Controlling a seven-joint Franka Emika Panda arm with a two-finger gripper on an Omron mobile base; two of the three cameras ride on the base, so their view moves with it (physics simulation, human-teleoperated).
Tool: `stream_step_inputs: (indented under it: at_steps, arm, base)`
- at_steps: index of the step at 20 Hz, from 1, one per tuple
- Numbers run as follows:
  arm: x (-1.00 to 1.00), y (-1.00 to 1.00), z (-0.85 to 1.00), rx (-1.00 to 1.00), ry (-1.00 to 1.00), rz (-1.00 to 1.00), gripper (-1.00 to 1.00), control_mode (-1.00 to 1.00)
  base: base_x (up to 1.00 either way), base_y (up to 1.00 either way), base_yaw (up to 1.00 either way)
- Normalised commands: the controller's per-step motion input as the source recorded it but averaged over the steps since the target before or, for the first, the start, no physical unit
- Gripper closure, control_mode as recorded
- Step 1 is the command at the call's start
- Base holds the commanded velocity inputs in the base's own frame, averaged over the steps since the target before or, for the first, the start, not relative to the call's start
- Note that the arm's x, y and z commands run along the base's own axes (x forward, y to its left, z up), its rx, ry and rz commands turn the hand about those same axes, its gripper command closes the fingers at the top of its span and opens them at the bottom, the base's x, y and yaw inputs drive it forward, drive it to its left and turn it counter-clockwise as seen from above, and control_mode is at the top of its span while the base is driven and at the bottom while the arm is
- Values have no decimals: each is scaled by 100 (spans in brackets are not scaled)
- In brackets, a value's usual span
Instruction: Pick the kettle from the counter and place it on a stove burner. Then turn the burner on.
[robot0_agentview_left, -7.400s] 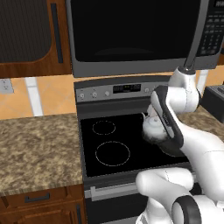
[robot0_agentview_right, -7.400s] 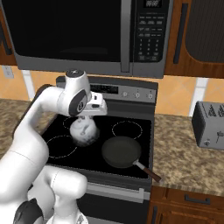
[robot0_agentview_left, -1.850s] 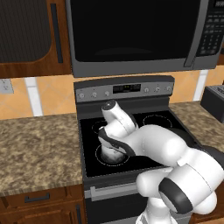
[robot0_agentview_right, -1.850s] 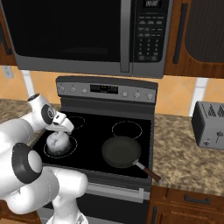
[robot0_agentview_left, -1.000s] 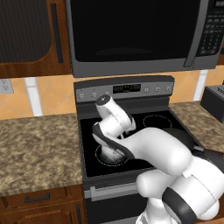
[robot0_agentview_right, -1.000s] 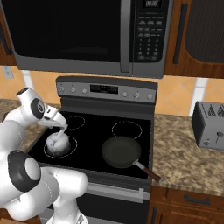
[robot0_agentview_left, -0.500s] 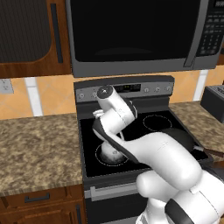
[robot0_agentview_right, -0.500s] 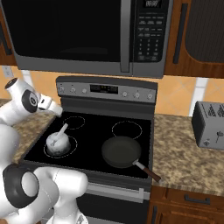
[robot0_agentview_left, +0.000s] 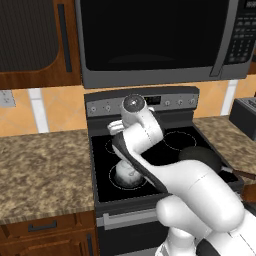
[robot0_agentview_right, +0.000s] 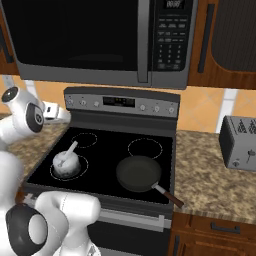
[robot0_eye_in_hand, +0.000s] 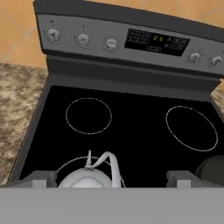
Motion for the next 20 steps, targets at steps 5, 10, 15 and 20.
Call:
stream_step_inputs:
  at_steps: [5, 10, 15, 20]
  arm:
    - [-4, -11, 0, 0, 0, 23, -100, -100]
    - [-31, 8, 3, 0, -2, 11, -100, -100]
    - [-40, 1, 33, 0, -22, -1, -100, -100]
    - [-4, 0, 49, 5, -24, 0, -100, -100]
  base:
    - [0, 0, 0]
    - [0, 0, 0]
    - [0, 0, 0]
    - [0, 0, 0]
